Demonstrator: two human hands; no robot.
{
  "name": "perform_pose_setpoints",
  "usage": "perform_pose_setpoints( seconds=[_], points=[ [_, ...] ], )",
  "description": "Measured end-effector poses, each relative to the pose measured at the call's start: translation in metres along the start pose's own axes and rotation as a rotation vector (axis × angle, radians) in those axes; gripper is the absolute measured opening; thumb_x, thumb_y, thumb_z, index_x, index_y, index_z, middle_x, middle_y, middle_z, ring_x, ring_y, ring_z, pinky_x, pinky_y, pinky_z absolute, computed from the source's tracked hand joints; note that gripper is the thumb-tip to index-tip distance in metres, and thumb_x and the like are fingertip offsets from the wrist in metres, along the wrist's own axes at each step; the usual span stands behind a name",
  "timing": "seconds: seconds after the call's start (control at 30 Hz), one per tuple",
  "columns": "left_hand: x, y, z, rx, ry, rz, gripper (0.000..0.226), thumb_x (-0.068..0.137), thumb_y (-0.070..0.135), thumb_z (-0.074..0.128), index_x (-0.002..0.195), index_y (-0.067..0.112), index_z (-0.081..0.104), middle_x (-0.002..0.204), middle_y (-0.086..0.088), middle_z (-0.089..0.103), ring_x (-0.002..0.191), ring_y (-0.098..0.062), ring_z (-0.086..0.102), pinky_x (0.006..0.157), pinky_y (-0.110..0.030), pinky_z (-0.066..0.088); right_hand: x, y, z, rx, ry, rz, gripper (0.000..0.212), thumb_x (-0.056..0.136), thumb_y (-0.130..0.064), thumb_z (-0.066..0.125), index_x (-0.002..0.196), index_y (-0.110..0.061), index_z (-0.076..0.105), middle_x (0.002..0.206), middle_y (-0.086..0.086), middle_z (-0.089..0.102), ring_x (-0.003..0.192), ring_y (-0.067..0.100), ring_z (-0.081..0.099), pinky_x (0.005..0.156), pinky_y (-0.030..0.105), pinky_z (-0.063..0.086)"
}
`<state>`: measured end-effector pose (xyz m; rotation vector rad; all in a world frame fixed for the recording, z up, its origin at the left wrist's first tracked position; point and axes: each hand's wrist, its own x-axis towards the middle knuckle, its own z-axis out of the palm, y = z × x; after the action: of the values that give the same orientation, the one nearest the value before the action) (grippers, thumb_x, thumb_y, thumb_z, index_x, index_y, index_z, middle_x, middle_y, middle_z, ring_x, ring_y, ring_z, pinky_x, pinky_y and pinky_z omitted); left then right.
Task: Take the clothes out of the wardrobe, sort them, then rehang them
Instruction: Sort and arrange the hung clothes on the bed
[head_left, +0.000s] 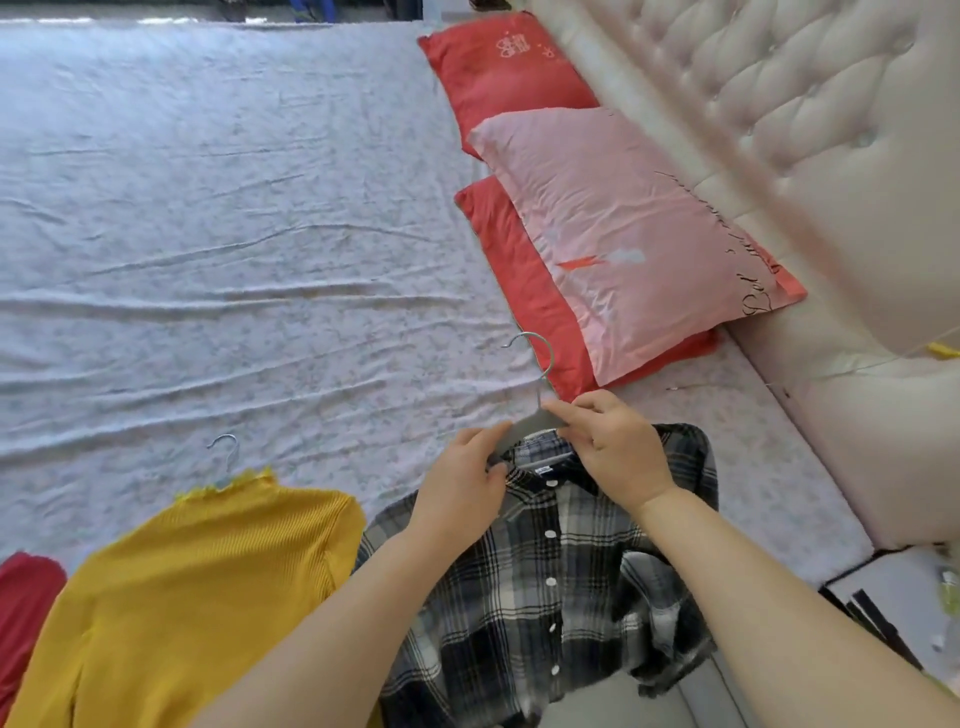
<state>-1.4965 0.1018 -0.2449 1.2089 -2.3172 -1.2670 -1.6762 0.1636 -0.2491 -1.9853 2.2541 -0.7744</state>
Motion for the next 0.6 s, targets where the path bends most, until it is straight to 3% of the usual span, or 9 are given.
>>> perform_pose_setpoints(
  seconds=[0.2,0.33,0.47,0.6],
  points=[
    [0.051,-0.041,0.016,0.064,0.030,-0.127,0.050,0.093,0.009,0.046,0.141,0.021,0.036,0.136,0.002,0.043,0.115,-0.016,0.046,0.087,-0.020,0.037,0.042,0.033,0.063,0.043,-0.133,0.059,0.040,0.077,-0.004,0.068,0.113,-0.022,0.067,0.089,0.005,0.063,0.069,0.027,0.062,0.051,0.041,0.054],
    [0.072,-0.078,0.030,0.145,-0.006,-0.260,0.054,0.092,0.010,0.047,0.143,0.020,0.031,0.143,0.001,0.035,0.124,-0.019,0.040,0.095,-0.027,0.038,0.058,0.055,0.113,-0.030,-0.322,0.235,0.042,0.090,-0.010,0.052,0.128,-0.028,0.054,0.110,0.003,0.056,0.094,0.024,0.056,0.065,0.031,0.045],
    [0.066,-0.107,0.041,0.182,-0.050,-0.392,0.054,0.094,0.012,0.046,0.144,0.018,0.028,0.144,-0.001,0.034,0.129,-0.019,0.035,0.099,-0.029,0.036,0.040,0.059,0.148,-0.071,-0.588,0.148,0.041,0.093,-0.009,0.049,0.131,-0.022,0.050,0.126,0.001,0.050,0.110,0.023,0.051,0.077,0.033,0.044],
    [0.046,-0.122,0.050,0.204,-0.081,-0.459,0.055,0.093,0.013,0.046,0.144,0.017,0.028,0.144,-0.001,0.033,0.130,-0.018,0.035,0.100,-0.028,0.036,-0.001,0.054,0.158,0.008,-0.725,0.185,0.037,0.096,-0.019,0.046,0.134,-0.018,0.048,0.130,0.001,0.048,0.116,0.022,0.046,0.090,0.034,0.045]
  ],
)
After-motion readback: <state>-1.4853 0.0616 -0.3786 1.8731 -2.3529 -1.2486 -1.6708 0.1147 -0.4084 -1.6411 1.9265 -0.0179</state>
